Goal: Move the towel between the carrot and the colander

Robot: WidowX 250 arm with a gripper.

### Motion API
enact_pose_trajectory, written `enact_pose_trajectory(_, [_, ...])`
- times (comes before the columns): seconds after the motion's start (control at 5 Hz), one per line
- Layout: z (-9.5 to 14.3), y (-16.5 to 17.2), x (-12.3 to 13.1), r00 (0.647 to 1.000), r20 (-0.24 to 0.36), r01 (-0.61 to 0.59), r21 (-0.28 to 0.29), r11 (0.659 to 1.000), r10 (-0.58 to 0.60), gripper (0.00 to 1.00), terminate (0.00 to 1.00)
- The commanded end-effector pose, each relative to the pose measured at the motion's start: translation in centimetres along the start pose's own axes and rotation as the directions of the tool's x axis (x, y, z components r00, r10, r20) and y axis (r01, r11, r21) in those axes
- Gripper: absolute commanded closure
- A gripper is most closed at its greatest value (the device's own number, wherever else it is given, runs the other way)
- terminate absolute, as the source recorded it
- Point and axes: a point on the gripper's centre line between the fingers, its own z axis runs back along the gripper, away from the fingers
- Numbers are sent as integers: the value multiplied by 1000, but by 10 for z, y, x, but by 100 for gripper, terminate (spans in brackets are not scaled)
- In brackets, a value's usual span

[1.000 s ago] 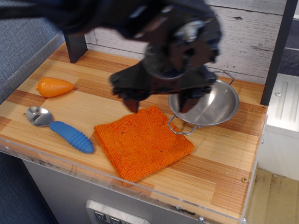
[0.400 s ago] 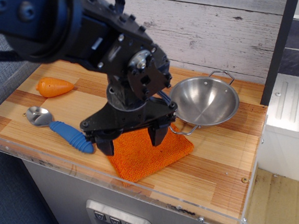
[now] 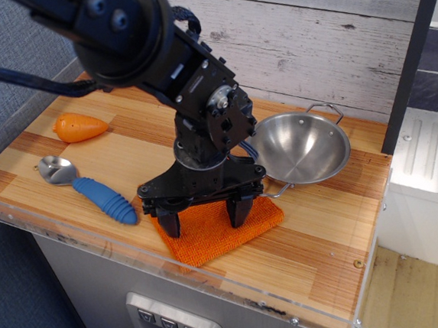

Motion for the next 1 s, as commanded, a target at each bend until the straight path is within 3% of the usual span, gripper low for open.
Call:
enact_pose_trajectory(0.0, [-8,-24,3,1000,4,11,-15,1000,-11,0,0])
enact_pose_trajectory(0.8, [-10,-5,35,998,28,-56,-2,998,56,0,0])
